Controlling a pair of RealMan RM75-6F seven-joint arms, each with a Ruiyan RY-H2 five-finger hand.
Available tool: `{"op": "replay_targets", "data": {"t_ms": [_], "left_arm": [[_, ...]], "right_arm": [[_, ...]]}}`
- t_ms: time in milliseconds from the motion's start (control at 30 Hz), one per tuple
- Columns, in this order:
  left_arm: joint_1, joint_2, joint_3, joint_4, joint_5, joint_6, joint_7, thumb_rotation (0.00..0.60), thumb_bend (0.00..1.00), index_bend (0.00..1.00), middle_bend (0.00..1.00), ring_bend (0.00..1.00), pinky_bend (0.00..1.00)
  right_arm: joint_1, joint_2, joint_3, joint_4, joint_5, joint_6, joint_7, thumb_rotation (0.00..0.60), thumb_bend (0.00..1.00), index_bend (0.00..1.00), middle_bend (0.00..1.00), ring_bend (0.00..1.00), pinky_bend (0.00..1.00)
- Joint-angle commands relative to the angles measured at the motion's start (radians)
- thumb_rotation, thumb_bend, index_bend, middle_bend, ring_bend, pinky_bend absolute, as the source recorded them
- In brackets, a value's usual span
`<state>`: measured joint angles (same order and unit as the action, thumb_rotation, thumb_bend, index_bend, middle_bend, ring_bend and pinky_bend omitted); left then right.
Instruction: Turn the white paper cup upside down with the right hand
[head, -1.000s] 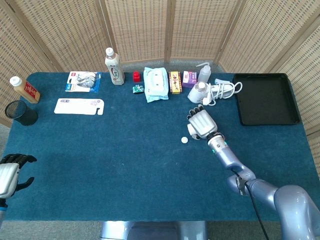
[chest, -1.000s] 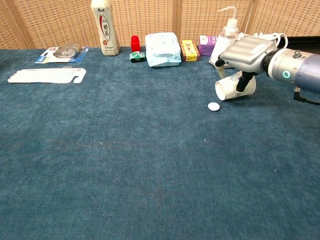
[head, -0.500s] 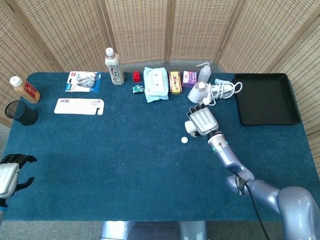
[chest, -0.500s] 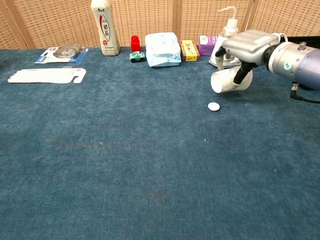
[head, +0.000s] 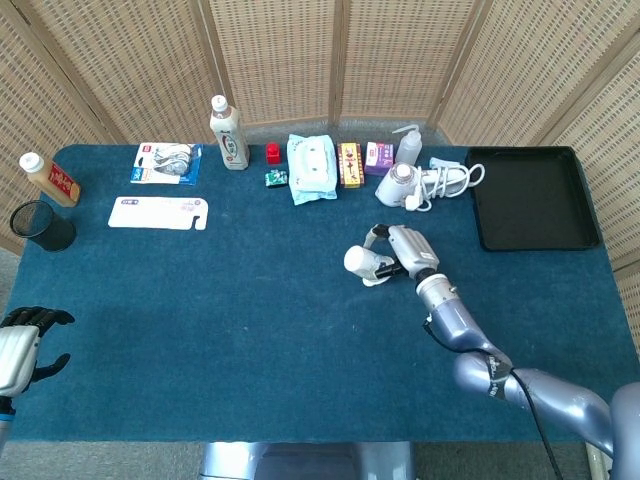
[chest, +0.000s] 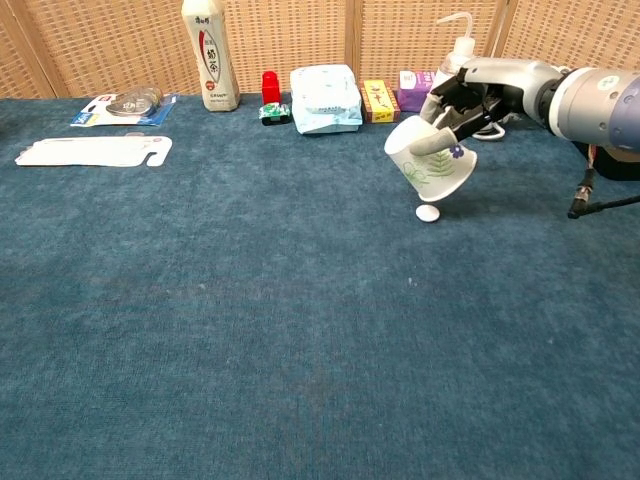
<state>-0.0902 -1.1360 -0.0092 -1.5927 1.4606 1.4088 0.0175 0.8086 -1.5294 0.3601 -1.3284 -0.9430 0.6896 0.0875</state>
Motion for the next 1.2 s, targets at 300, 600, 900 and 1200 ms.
{"op": "replay_targets", "data": {"t_ms": [300,600,900,1200], "left_arm": [[0.008,0.002,-0.003,0.000,-0.010,0.014,0.037,0.600,0.20,0.37,0.40,0.27,0.20],[0.008,0.006,-0.002,-0.005,-0.010,0.011,0.034,0.600,0.20,0.37,0.40,0.27,0.20],[0.010,0.006,-0.002,-0.003,-0.012,0.011,0.029,0.600,0.20,0.37,0.40,0.27,0.20],[0.010,0.007,-0.002,-0.005,-0.009,0.011,0.029,0.600,0.20,0.37,0.40,0.27,0.20]], "right_arm": [[-0.013,-0.049,-0.013,0.040,-0.058,-0.004,0.110,0.464,0.21,0.49,0.32,0.30,0.18],[-0.017,-0.090,-0.014,0.090,-0.108,0.006,0.194,0.466,0.21,0.47,0.32,0.30,0.17],[-0.018,-0.113,-0.019,0.144,-0.132,0.009,0.242,0.463,0.21,0.47,0.32,0.30,0.17],[-0.026,-0.130,-0.028,0.178,-0.159,0.009,0.290,0.466,0.21,0.46,0.32,0.30,0.17]]}}
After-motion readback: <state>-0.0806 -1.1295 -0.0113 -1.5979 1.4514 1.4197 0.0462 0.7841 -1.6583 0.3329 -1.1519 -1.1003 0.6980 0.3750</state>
